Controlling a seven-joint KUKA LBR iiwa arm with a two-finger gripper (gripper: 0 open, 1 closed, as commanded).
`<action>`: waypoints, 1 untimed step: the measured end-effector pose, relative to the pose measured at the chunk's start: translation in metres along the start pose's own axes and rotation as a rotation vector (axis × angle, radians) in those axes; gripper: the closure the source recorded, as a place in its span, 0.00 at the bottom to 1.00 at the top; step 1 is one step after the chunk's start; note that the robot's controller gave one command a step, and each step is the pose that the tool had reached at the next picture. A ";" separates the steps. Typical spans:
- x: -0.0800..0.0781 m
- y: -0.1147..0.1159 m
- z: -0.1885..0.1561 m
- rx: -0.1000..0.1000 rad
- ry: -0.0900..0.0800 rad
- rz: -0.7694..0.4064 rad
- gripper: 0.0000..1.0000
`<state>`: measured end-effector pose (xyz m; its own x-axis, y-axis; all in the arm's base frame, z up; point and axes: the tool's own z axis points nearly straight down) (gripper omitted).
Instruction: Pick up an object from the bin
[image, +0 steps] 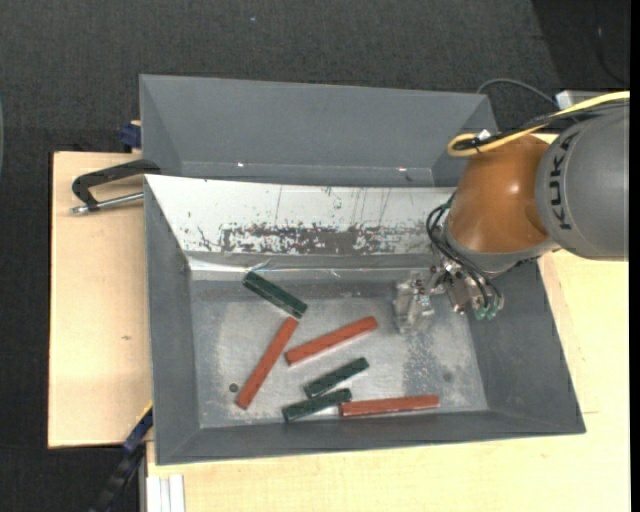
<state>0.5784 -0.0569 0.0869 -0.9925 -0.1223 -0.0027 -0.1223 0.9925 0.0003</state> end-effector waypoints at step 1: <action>0.000 0.000 0.000 0.000 0.000 0.000 1.00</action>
Offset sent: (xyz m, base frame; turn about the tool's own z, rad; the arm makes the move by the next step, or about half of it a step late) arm -0.0464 0.0485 -0.0027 -0.1005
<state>0.5784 -0.0569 0.0869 -0.9925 -0.1224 -0.0027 -0.1224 0.9925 0.0003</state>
